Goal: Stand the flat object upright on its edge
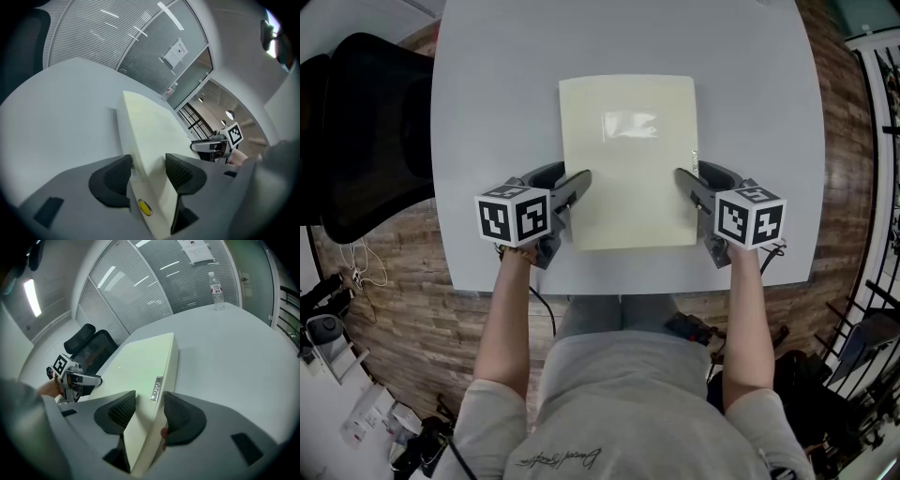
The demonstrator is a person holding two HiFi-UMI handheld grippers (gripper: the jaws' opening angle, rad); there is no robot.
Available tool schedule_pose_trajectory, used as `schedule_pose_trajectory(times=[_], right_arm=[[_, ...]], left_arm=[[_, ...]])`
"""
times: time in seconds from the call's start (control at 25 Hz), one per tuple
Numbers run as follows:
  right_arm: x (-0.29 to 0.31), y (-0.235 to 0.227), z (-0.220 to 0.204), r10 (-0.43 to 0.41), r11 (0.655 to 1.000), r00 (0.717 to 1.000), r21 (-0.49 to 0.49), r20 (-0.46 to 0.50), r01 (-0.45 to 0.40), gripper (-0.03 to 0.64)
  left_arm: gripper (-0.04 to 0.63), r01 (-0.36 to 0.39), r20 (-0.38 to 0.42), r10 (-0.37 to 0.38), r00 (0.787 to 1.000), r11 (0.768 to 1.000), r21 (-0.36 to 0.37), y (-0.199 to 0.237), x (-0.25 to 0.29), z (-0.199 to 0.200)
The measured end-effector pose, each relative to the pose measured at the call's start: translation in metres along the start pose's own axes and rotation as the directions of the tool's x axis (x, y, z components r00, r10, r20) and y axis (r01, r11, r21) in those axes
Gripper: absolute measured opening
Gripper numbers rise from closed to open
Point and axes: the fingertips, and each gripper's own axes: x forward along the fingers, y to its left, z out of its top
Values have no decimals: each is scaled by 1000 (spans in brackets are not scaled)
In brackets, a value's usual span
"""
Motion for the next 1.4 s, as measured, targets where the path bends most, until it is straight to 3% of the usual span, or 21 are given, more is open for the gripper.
schedule_pose_trajectory(times=[0.88,1.4], right_arm=[[-12,3,5,-14,999,999,-33,47,16,202],[-20,11,16,-23,999,996,-44,85,27,199]], left_arm=[[236,-13,47,12,999,1000,24,-11,-8,6],[230,-19,78,12,997,997,79,-18,-21,22]])
